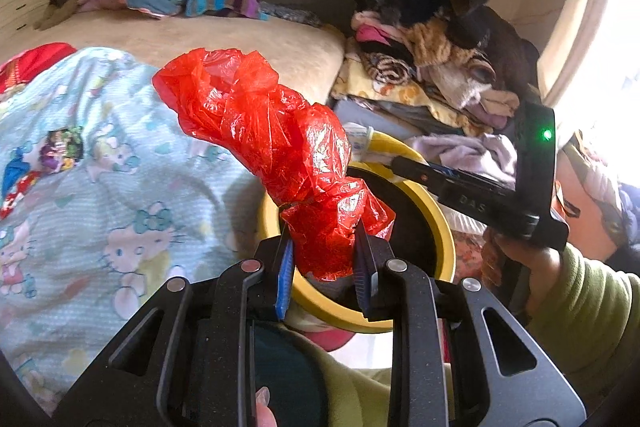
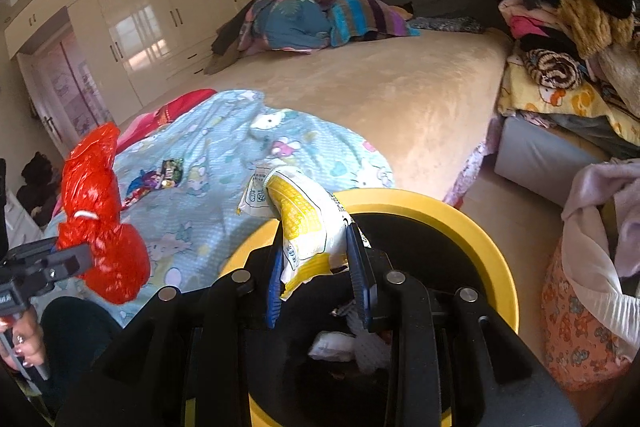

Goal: Collect trash
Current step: 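Carry the red mesh bag and snack bag with both tools over the bin, then open both tools to drop the mesh bag and snack bag into the bin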

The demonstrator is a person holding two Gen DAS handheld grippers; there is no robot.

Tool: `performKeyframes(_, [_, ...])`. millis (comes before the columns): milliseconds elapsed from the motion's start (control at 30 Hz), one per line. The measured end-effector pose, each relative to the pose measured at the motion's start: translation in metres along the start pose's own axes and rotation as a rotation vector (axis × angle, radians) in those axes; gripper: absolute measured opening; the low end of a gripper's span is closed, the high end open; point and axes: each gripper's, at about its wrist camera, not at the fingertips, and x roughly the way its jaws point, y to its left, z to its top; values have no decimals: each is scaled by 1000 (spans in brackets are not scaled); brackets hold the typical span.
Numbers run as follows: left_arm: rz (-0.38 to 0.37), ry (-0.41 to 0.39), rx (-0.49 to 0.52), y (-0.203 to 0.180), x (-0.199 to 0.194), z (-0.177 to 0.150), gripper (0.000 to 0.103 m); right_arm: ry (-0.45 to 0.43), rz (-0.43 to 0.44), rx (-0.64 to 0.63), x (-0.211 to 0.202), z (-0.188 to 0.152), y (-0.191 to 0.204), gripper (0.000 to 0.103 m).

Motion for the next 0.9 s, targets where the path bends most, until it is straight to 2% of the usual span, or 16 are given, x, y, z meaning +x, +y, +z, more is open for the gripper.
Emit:
performKeyframes(467, [-58, 115, 87, -35, 42, -15, 19, 35, -58, 87, 5, -12, -45, 27])
performKeyframes(900, [-84, 223, 151, -52, 84, -26, 20, 68, -70, 142, 8, -16, -62, 29])
